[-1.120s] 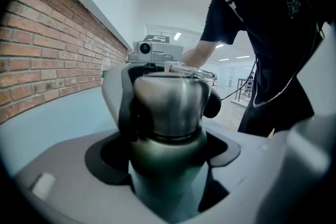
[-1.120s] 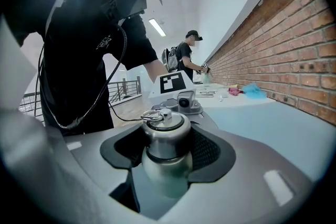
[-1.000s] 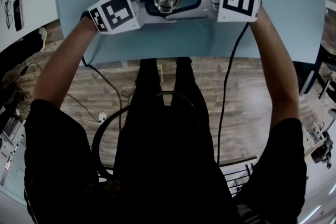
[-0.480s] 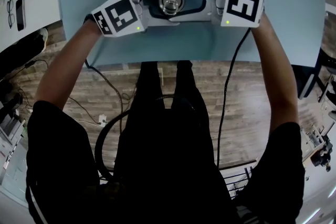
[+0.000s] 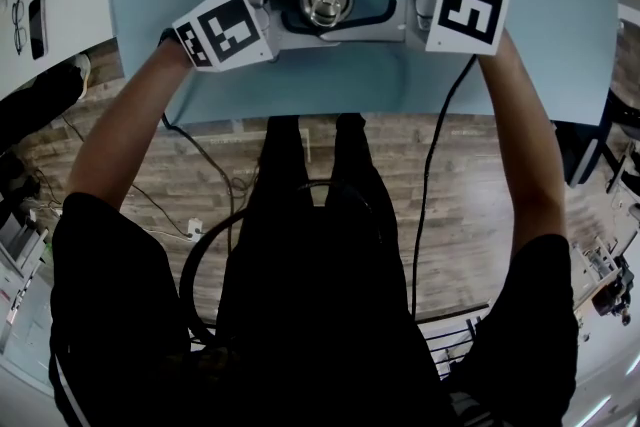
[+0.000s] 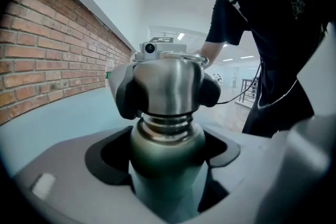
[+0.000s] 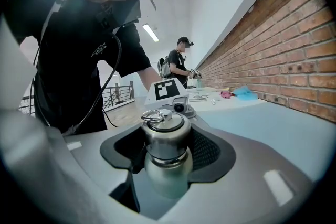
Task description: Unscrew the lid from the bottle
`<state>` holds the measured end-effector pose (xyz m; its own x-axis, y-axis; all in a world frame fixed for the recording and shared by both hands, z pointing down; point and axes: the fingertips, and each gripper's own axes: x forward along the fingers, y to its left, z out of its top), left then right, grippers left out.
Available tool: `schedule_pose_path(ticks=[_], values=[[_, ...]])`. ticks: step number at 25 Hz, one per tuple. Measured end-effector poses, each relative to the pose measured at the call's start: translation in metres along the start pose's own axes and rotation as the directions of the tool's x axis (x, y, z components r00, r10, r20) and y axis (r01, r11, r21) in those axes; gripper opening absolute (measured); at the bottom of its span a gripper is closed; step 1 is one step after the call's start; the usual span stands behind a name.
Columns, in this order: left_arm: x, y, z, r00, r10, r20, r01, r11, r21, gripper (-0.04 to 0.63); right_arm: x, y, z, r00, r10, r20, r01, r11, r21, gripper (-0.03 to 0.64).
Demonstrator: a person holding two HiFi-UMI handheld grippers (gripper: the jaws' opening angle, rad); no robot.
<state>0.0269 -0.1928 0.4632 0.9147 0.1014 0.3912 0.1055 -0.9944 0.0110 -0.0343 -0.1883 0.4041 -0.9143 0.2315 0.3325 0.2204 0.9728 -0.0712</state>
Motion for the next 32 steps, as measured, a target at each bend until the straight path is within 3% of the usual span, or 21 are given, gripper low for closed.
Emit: schedule_pose_path(ticks=[8,23,32], values=[[-0.002,0.001,-0.004,1.0,0.019,-0.007,-0.019,1.0,-0.014,0.398,-0.007,-0.008,0.014,0.996,-0.055,0.066,0.055,0.999,0.003,0.264],[-0.02,0.005,-0.004,0.997,0.079,0.02,-0.077,0.995,-0.061,0.434,-0.006,-0.009,0.02,0.989,-0.113,0.096,0.111,0.994,0.021,0.264],[-0.037,0.005,-0.006,0.986,0.164,0.021,-0.162,0.983,-0.092,0.433,-0.016,-0.011,0.024,0.972,-0.199,0.129,0.194,0.98,0.051,0.264]])
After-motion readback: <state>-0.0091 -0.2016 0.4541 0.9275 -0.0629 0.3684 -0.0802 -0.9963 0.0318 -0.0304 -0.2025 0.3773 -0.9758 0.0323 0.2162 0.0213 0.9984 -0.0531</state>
